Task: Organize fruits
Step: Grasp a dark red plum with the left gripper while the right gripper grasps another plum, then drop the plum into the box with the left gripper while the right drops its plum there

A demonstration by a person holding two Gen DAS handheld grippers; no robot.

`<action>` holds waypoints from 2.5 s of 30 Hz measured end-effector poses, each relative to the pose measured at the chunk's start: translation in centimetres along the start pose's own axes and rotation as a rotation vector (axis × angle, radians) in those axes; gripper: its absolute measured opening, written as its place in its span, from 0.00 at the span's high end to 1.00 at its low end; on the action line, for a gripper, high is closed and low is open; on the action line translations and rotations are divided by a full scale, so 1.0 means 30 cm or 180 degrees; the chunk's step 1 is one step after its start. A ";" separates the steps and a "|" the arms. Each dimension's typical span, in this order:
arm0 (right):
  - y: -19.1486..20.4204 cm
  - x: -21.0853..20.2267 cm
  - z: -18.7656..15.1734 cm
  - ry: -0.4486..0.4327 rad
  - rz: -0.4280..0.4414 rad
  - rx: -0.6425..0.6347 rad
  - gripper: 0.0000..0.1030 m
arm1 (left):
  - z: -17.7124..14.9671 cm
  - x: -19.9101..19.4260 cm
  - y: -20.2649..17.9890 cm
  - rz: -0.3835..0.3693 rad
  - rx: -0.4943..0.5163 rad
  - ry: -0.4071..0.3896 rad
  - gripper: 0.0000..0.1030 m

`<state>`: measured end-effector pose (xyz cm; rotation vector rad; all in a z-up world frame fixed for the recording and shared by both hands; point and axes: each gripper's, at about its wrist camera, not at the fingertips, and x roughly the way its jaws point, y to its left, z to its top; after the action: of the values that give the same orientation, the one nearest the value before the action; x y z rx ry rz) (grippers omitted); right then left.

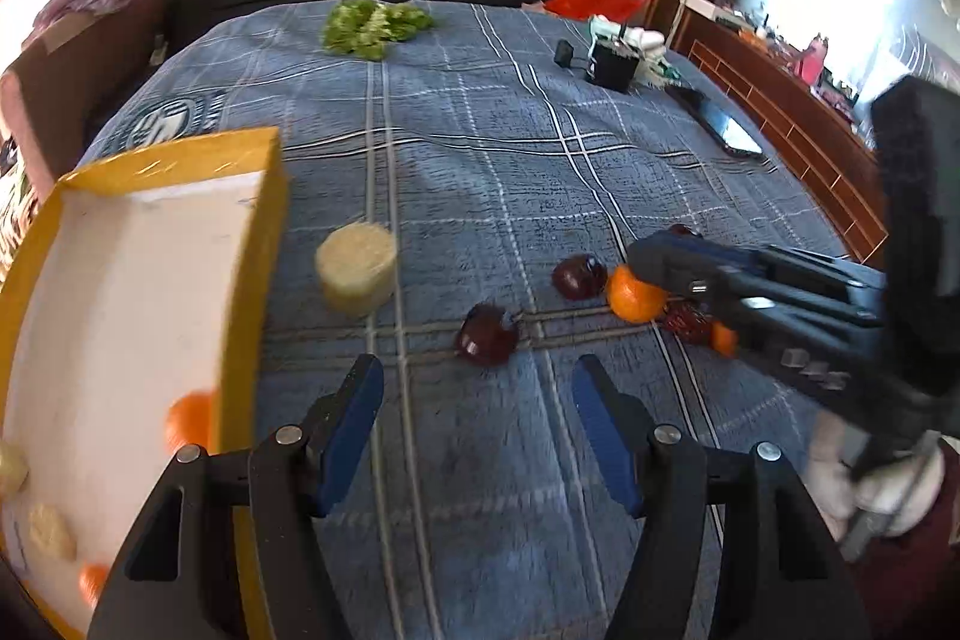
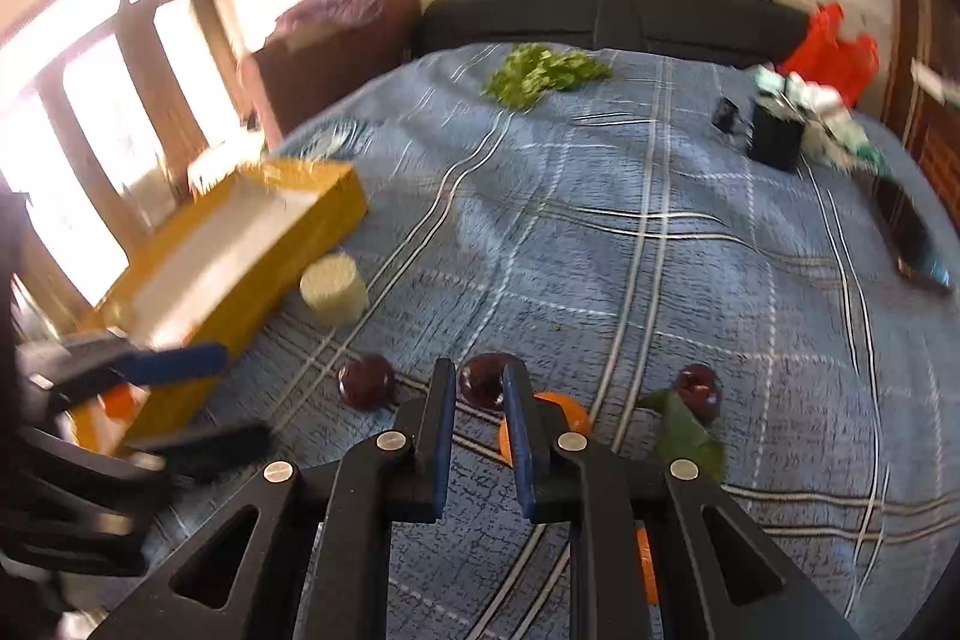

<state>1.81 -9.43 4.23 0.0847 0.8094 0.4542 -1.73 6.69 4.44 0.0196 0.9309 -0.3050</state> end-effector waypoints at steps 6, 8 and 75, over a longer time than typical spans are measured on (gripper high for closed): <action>-0.085 -0.009 0.005 -0.0039 0.0201 0.0395 0.82 | 0.032 0.119 -0.035 -0.0034 0.0134 0.0089 0.57; -0.097 -0.013 0.004 -0.0056 0.0233 0.0447 0.82 | 0.025 0.151 -0.055 0.0069 0.0246 0.0154 0.74; 0.838 0.230 -0.034 0.0549 0.0665 -0.1243 0.46 | -0.109 -0.268 0.736 0.0366 -0.1421 -0.0180 0.46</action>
<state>-3.84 16.04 4.97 -0.2372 0.8709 0.8180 -2.90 30.31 6.30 -0.3428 0.9210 0.0132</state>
